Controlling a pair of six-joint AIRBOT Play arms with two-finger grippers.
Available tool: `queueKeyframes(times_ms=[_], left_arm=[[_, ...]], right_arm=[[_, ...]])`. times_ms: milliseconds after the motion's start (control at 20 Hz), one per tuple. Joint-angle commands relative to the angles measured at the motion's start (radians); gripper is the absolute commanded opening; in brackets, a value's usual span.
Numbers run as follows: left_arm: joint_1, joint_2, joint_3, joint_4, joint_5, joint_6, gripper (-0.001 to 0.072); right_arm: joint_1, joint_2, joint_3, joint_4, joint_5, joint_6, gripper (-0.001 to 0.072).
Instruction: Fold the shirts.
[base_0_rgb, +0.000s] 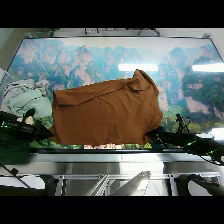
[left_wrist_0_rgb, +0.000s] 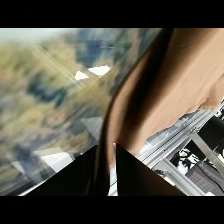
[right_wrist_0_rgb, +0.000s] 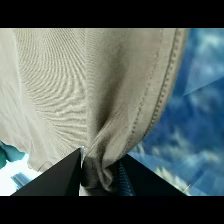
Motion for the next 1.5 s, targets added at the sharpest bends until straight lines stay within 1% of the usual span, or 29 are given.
queueKeyframes(times_ms=[0, 100, 250, 350, 400, 450, 550, 600, 650, 700, 750, 800, 900, 1000, 1100, 1200, 1300, 1350, 1450], left_arm=[[-0.040, 0.000, -0.006, -0.035, -0.069, 0.019, 0.0150], [-0.066, 0.000, -0.006, -0.035, -0.098, 0.020, 0.0028], [-0.090, 0.000, -0.006, -0.037, -0.116, 0.021, 0.0027], [-0.083, 0.001, 0.006, -0.034, -0.086, 0.026, 0.0026], [-0.070, 0.002, 0.023, -0.038, -0.051, 0.026, 0.0026], [-0.054, 0.013, 0.039, -0.061, -0.008, 0.026, 0.0025], [-0.014, 0.063, 0.073, -0.198, 0.068, 0.028, 0.0025], [0.009, 0.106, 0.095, -0.330, 0.116, 0.040, 0.0026], [0.027, 0.164, 0.113, -0.502, 0.175, 0.071, 0.0025], [0.037, 0.231, 0.134, -0.665, 0.241, 0.101, 0.0026], [0.039, 0.305, 0.167, -0.801, 0.303, 0.119, 0.0025], [0.037, 0.390, 0.219, -0.885, 0.329, 0.120, 0.0026], [0.033, 0.583, 0.346, -0.884, 0.281, 0.114, 0.0026], [0.042, 0.739, 0.492, -0.884, 0.240, 0.113, 0.0026], [0.077, 0.822, 0.665, -0.885, 0.232, 0.074, 0.0026], [0.089, 0.845, 0.820, -0.885, 0.218, 0.038, 0.0026], [0.061, 0.814, 0.921, -0.885, 0.230, -0.008, 0.0026], [0.030, 0.787, 0.951, -0.879, 0.241, -0.026, 0.0026], [-0.019, 0.726, 0.990, -0.799, 0.248, -0.026, 0.0026]], right_arm=[[0.001, 0.001, 0.001, 0.006, 0.002, 0.000, 0.0292], [0.001, 0.001, 0.001, 0.006, 0.001, 0.000, 0.0292], [0.001, 0.001, 0.001, 0.006, 0.001, 0.000, 0.0288], [0.001, 0.001, 0.002, 0.006, 0.014, -0.003, 0.0035], [0.000, 0.002, 0.002, 0.006, 0.029, -0.008, 0.0020], [-0.007, 0.008, 0.003, 0.007, 0.060, -0.037, 0.0019], [-0.056, 0.063, 0.032, 0.007, 0.187, -0.055, 0.0019], [-0.098, 0.112, 0.067, 0.021, 0.279, -0.060, 0.0019], [-0.152, 0.182, 0.119, 0.071, 0.400, -0.103, 0.0019], [-0.215, 0.264, 0.185, 0.162, 0.519, -0.132, 0.0019], [-0.278, 0.346, 0.260, 0.272, 0.602, -0.153, 0.0019], [-0.351, 0.432, 0.354, 0.388, 0.650, -0.161, 0.0019], [-0.497, 0.570, 0.566, 0.518, 0.643, -0.160, 0.0019], [-0.626, 0.657, 0.776, 0.562, 0.591, -0.155, 0.0019], [-0.654, 0.679, 0.956, 0.563, 0.505, -0.152, 0.0019], [-0.650, 0.669, 1.079, 0.557, 0.479, -0.142, 0.0019], [-0.650, 0.655, 1.122, 0.526, 0.480, -0.108, 0.0020], [-0.650, 0.651, 1.122, 0.488, 0.480, -0.080, 0.0020], [-0.650, 0.630, 1.118, 0.344, 0.455, -0.028, 0.0020]])
